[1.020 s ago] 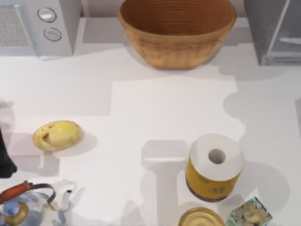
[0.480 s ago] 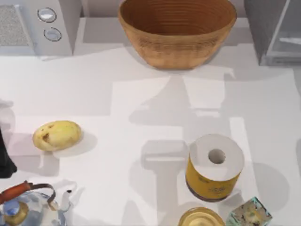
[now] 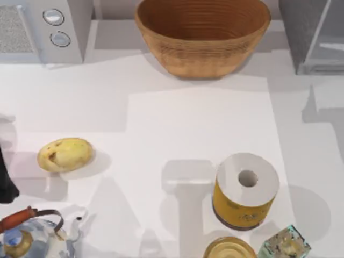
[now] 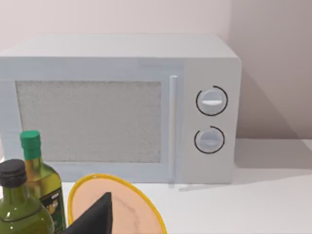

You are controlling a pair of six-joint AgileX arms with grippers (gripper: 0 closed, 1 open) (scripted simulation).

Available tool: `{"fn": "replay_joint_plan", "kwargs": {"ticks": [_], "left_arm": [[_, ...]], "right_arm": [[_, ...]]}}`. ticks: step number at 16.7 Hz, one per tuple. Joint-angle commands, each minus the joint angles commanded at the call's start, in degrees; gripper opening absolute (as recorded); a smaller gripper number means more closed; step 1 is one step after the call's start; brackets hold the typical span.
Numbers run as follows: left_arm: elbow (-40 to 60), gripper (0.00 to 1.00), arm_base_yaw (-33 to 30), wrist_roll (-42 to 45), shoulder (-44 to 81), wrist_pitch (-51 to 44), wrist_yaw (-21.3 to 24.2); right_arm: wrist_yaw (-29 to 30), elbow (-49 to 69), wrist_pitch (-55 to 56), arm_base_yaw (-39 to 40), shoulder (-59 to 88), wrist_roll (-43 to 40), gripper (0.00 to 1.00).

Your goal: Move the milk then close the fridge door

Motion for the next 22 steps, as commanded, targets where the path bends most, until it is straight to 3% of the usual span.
{"fn": "replay_joint_plan", "kwargs": {"ticks": [9, 13, 22], "left_arm": [[0.0, 1.0, 0.0, 0.0, 0.0, 0.0, 0.0], [0.0, 1.0, 0.0, 0.0, 0.0, 0.0, 0.0], [0.0, 1.0, 0.0, 0.0, 0.0, 0.0, 0.0]], "right_arm": [[3.11, -29.91, -21.44, 3.63, -43.14, 0.52, 1.0], [3.8, -34.54, -25.71, 4.02, -48.8, 1.69, 1.0], [4.12, -31.75, -29.19, 3.53, -51.61, 1.21, 1.0]]}}
